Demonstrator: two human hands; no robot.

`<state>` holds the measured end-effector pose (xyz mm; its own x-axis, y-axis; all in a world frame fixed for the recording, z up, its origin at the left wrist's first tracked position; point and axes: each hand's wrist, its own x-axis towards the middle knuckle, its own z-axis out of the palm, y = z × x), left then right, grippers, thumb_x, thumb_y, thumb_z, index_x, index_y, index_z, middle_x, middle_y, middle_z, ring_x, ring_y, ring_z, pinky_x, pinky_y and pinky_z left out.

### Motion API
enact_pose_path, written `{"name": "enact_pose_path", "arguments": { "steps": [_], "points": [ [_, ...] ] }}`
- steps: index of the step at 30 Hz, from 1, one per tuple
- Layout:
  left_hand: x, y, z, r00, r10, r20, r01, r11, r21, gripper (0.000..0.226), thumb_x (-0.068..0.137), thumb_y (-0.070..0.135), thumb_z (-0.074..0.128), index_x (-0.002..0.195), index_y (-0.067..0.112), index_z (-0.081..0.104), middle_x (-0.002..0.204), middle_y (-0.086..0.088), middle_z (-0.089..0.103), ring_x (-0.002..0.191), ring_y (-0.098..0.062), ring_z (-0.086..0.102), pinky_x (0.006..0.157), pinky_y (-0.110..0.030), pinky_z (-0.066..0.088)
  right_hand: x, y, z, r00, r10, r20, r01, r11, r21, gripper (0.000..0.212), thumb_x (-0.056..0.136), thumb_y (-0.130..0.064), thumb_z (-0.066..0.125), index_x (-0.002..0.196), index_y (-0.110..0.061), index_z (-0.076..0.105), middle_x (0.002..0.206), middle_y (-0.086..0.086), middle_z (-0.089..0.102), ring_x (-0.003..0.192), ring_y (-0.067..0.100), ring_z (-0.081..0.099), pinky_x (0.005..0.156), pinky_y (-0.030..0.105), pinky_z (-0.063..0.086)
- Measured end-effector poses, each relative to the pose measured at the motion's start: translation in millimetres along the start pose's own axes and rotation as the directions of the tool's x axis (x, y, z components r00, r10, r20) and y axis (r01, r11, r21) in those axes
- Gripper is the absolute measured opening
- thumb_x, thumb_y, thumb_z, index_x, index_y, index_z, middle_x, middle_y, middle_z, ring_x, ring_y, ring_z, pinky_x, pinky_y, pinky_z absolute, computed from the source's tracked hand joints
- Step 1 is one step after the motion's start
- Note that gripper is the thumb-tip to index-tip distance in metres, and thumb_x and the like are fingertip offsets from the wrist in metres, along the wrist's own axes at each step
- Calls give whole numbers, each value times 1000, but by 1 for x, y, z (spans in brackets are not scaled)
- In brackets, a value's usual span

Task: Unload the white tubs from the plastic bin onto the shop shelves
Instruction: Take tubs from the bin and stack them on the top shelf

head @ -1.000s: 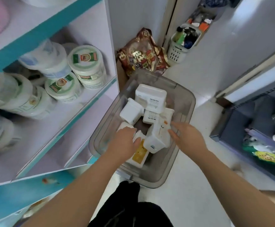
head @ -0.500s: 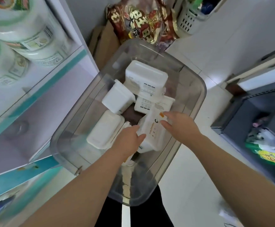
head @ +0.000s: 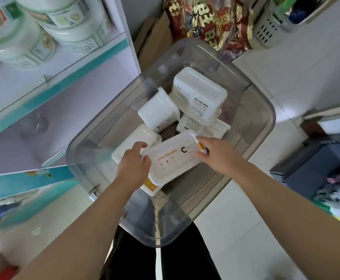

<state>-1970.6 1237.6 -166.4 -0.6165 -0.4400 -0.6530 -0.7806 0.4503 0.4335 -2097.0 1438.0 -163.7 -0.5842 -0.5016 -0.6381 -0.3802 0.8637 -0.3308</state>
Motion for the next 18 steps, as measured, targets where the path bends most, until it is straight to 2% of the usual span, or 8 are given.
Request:
{"name": "enact_pose_path", "arguments": {
  "steps": [2, 5, 6, 8, 10, 12, 14, 18],
  "points": [
    [-5, -5, 2, 999, -47, -4, 46, 998, -31, 31, 98, 23, 42, 128, 29, 38, 110, -8, 54, 76, -25, 64, 63, -41, 60, 3, -8, 5, 998, -3, 66, -1, 998, 64, 55, 97, -39, 46, 148, -25, 28, 137, 9, 47, 123, 26, 46, 96, 35, 39],
    [-11, -3, 7, 994, -98, -47, 92, 989, -119, 30, 99, 18, 38, 129, 23, 37, 113, -9, 49, 80, -24, 61, 64, -41, 59, 7, -15, 9, 997, 14, 73, -21, 995, 101, 56, 98, -36, 46, 149, -26, 26, 138, 11, 42, 125, 26, 43, 95, 32, 35],
    [-12, -2, 6, 990, -116, -79, 102, 981, -163, 31, 100, 17, 38, 130, 21, 37, 116, -10, 49, 83, -23, 60, 66, -39, 59, 7, -16, 9, 998, 18, 64, -25, 994, 109, 57, 97, -37, 48, 148, -27, 27, 136, 10, 43, 123, 26, 44, 91, 30, 35],
    [-15, 1, 0, 977, -143, -156, 101, 962, -254, 34, 99, 16, 41, 132, 20, 37, 120, -9, 51, 89, -20, 57, 62, -26, 53, 4, -19, 5, 999, 18, 42, -23, 993, 114, 58, 94, -40, 53, 147, -27, 31, 131, 8, 46, 119, 25, 48, 86, 28, 36],
    [-24, 1, -15, 970, -141, -200, 72, 946, -317, 37, 95, 16, 51, 130, 20, 39, 116, -3, 54, 89, -17, 56, 56, -15, 43, -4, -25, -4, 1000, -1, 13, -1, 993, 118, 61, 91, -42, 57, 145, -27, 33, 130, 6, 49, 119, 25, 50, 90, 31, 40],
    [-39, 0, -34, 969, -109, -220, 23, 932, -361, 42, 89, 20, 63, 126, 23, 43, 111, 3, 58, 85, -13, 60, 55, -16, 43, -18, -38, -18, 999, -40, -33, 44, 990, 131, 64, 90, -41, 60, 146, -26, 33, 139, 4, 47, 123, 23, 48, 98, 37, 40],
    [-61, 1, -58, 967, -84, -240, -15, 923, -384, 49, 83, 21, 71, 124, 23, 46, 105, 8, 59, 79, -6, 60, 55, -14, 44, -34, -55, -36, 991, -94, -93, 106, 986, 131, 65, 88, -40, 62, 145, -25, 34, 141, 2, 48, 122, 21, 50, 99, 37, 42],
    [-117, 6, -111, 952, -41, -304, -112, 877, -468, 58, 73, 20, 80, 123, 22, 52, 97, 14, 62, 85, -1, 62, 71, -17, 53, -72, -98, -82, 966, -171, -193, 204, 965, 165, 66, 83, -47, 64, 141, -26, 41, 133, -6, 54, 116, 17, 54, 95, 38, 47]
  ]
}}
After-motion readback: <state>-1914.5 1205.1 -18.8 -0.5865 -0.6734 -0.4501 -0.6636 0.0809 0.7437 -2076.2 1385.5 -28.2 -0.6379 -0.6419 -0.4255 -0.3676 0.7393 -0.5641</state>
